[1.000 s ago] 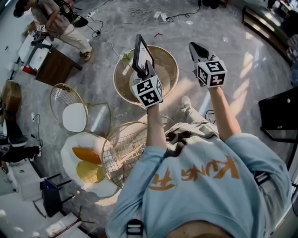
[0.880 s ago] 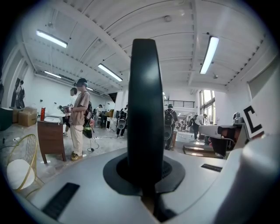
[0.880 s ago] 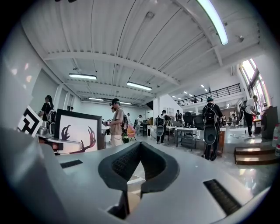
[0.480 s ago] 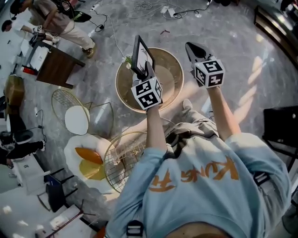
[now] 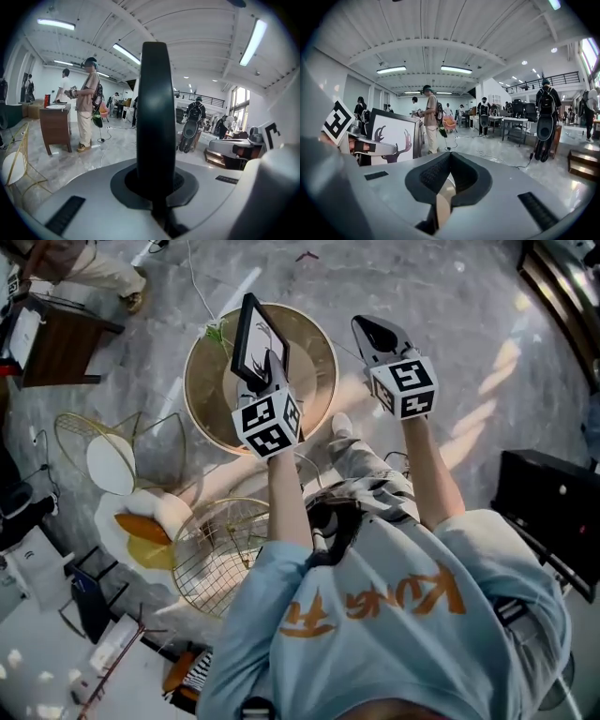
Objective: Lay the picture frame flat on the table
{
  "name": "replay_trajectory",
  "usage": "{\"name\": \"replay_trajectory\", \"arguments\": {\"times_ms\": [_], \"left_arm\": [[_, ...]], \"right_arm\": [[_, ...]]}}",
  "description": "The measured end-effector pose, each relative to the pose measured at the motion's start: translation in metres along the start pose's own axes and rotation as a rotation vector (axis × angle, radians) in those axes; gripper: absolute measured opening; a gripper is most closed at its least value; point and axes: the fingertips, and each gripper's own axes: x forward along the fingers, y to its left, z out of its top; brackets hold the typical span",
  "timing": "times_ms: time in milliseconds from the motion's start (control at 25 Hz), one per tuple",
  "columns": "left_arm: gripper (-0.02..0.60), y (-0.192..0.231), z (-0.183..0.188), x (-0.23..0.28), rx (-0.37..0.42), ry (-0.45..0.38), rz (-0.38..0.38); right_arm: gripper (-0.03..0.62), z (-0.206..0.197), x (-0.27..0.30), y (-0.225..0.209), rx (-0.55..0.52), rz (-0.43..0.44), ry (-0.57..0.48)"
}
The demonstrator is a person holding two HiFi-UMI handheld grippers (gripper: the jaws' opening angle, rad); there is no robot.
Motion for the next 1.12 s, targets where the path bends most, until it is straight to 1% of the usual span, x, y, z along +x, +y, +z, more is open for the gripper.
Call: {"name": "replay_trajectory", "arguments": {"times_ms": [120, 240, 440, 600, 840, 960, 1120], "left_arm": [[0.026, -0.006, -0.006, 0.03, 0.001, 0.034, 0.014], [0.026, -0.005, -0.012, 0.049, 0.001, 0.072, 0.03], [0.026, -0.001, -0.025, 0.066, -0.006, 0.122, 0.035], [0.026, 0.002, -0.047, 0.075, -0.028, 0.17, 0.027], [0.026, 0.014, -0.086, 0.091, -0.085, 0.246, -0.008], [0.026, 0.021, -0.111, 0.1, -0.114, 0.292, -0.031], [0.026, 0.049, -0.139, 0.123, -0.163, 0.327, -0.04]], "right_arm": [[-0.003, -0.012, 0.022, -0.028, 0.034, 0.008, 0.023], [-0.003, -0.022, 0.038, -0.044, 0.071, 0.018, 0.042], [-0.003, -0.047, 0.052, -0.048, 0.128, 0.04, 0.079], [-0.003, -0.071, 0.059, -0.044, 0.151, 0.053, 0.12], [-0.003, -0.097, 0.079, -0.033, 0.144, 0.064, 0.192], [-0.003, -0.117, 0.089, -0.034, 0.132, 0.058, 0.243], [-0.003, -0.138, 0.119, -0.033, 0.096, 0.055, 0.268]]}}
